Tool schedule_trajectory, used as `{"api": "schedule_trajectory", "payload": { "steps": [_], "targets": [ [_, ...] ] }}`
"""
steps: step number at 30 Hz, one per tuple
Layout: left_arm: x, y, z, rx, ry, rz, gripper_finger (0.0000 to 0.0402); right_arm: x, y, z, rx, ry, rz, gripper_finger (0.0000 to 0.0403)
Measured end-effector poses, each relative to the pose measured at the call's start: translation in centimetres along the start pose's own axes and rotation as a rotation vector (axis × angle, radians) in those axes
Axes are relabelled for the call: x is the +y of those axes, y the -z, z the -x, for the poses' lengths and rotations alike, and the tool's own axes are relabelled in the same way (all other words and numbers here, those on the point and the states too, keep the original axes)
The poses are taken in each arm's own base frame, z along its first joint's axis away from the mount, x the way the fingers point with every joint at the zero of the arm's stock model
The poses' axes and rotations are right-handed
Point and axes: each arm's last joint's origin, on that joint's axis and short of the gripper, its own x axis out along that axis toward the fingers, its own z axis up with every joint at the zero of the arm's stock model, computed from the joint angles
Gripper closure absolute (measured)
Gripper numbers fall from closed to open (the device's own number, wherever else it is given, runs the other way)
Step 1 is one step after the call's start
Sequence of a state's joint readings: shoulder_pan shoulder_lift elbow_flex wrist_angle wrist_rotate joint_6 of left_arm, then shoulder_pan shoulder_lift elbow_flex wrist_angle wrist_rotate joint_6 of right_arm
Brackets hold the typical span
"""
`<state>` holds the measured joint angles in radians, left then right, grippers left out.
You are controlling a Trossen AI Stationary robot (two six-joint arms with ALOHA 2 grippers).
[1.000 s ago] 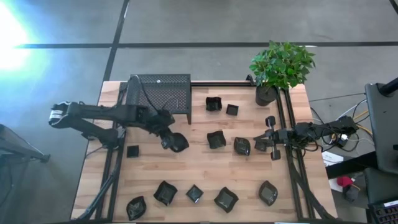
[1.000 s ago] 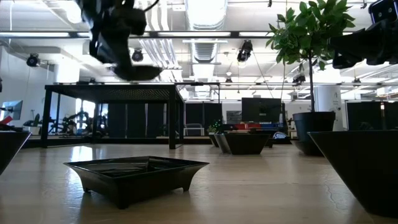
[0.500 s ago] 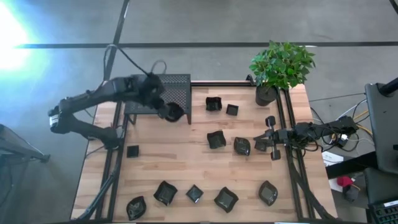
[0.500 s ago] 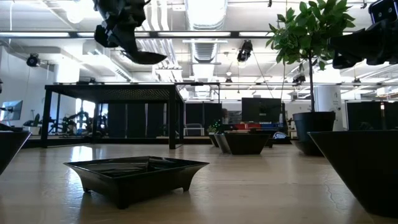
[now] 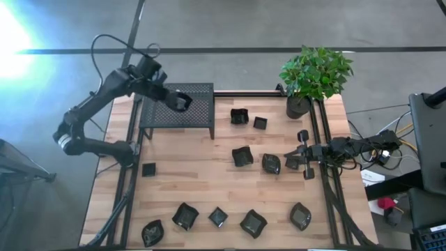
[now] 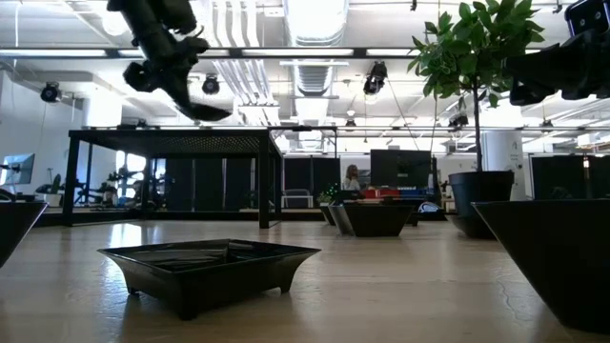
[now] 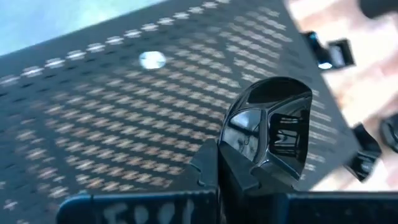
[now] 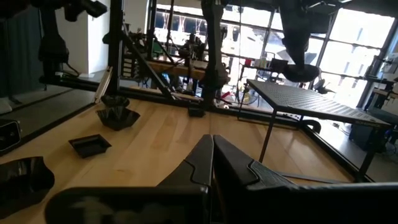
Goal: Pick & Place Mini shaped plates
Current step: Put the leaf shaped plate on the shelf
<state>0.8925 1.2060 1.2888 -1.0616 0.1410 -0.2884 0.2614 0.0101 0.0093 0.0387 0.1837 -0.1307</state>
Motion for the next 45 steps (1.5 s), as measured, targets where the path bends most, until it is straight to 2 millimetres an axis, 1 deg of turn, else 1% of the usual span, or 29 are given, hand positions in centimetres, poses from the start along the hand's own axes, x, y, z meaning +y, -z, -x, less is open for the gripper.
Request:
{"api": "schedule_trajectory", "payload": {
  "steps": [6, 11, 13, 17, 21, 28, 35, 45],
  "targets": [
    [2.4, -0.4, 0.4, -0.031, -0.140, 0.097, 0.0401, 0.0, 0.0, 0.0, 0.000, 0.000, 0.000, 0.0394],
    [3.6, -0.6, 0.5, -0.049, -0.205, 0.138, 0.0401, 0.0, 0.0, 0.0, 0.000, 0.000, 0.001, 0.0394],
    [4.0, -0.5, 0.3, -0.048, -0.220, 0.152, 0.0401, 0.0, 0.0, 0.0, -0.001, 0.000, 0.003, 0.0394],
    [4.9, 0.0, -0.7, -0.021, -0.237, 0.177, 0.0401, 0.0, 0.0, 0.0, 0.000, 0.000, 0.003, 0.0394],
    [5.1, -0.2, -1.1, -0.057, -0.233, 0.190, 0.0401, 0.0, 0.0, 0.0, 0.000, 0.000, 0.003, 0.0394],
    [5.2, -0.5, -1.2, -0.099, -0.258, 0.218, 0.0401, 0.0, 0.0, 0.0, 0.000, 0.000, 0.000, 0.0394],
    [5.6, -0.1, -2.2, -0.097, -0.277, 0.219, 0.0401, 0.0, 0.0, 0.0, -0.001, 0.001, 0.000, 0.0394],
    [5.6, -0.1, -2.2, -0.096, -0.277, 0.219, 0.0401, 0.0, 0.0, 0.0, -0.001, 0.000, 0.000, 0.0394]
  ]
}}
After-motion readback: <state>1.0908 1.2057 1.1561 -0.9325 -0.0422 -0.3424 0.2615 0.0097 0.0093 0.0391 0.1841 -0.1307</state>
